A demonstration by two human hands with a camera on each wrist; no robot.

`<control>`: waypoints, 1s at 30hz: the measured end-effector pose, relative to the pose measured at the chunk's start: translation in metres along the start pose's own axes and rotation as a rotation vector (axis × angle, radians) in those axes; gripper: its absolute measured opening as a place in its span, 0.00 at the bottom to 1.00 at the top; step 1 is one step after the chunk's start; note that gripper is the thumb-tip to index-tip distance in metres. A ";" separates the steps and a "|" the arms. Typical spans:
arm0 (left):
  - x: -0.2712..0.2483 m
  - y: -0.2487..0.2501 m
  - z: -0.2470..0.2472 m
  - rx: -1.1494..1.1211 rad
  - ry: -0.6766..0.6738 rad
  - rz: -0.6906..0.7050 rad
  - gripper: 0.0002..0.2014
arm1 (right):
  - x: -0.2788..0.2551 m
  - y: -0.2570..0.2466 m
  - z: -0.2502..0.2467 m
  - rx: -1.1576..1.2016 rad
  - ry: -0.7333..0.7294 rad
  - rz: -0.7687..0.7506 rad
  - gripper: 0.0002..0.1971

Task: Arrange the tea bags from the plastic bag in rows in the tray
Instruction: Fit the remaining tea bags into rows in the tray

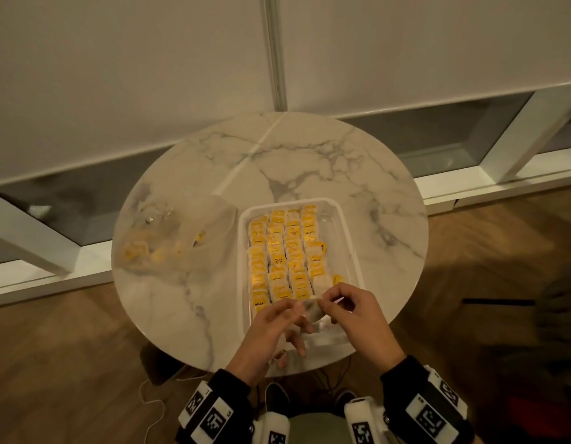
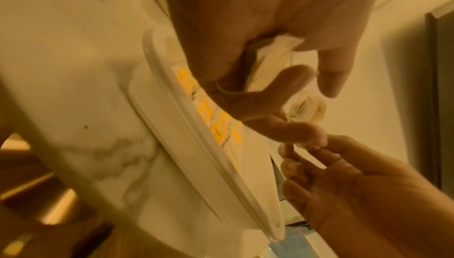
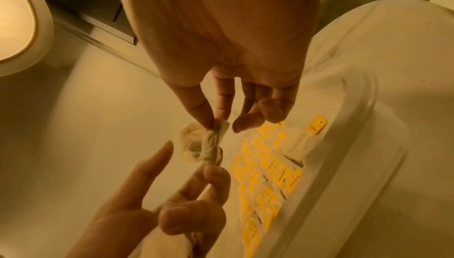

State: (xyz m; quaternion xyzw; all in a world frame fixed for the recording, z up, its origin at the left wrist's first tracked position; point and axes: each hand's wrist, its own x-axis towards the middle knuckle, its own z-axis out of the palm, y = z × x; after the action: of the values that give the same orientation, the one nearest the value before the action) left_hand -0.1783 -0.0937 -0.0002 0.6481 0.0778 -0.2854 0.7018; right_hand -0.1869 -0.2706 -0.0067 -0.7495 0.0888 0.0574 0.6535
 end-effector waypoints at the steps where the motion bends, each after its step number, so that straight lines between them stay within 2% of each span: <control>1: 0.000 0.000 -0.001 0.051 0.026 0.039 0.09 | -0.001 0.001 0.001 -0.002 -0.002 -0.005 0.04; 4: 0.005 -0.003 -0.004 0.153 0.089 0.104 0.04 | -0.006 0.002 0.003 0.010 -0.058 -0.016 0.03; 9: 0.010 0.000 -0.001 0.198 0.110 0.131 0.09 | -0.002 0.003 -0.009 0.054 -0.086 -0.021 0.01; 13: 0.013 0.001 0.004 0.329 0.086 0.244 0.08 | 0.001 0.003 -0.013 0.041 -0.163 -0.067 0.04; 17: 0.010 0.002 0.004 0.375 0.103 0.321 0.04 | 0.004 0.006 -0.014 0.037 -0.078 -0.109 0.04; 20: 0.011 0.002 0.001 0.349 0.190 0.379 0.07 | 0.006 0.004 -0.021 0.001 -0.010 -0.164 0.06; 23: 0.008 0.004 0.001 0.297 0.232 0.433 0.08 | 0.007 0.001 -0.026 0.102 -0.094 -0.130 0.07; 26: 0.006 0.012 0.007 0.272 0.233 0.484 0.07 | 0.008 0.001 -0.029 0.102 -0.151 -0.144 0.08; 30: 0.011 0.020 0.014 0.377 0.177 0.586 0.06 | 0.003 -0.005 -0.030 0.151 -0.238 -0.133 0.10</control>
State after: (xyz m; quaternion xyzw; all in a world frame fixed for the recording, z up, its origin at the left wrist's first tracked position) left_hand -0.1624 -0.1105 0.0138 0.7833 -0.1049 -0.0241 0.6123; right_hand -0.1836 -0.2998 0.0012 -0.6904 -0.0349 0.0957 0.7162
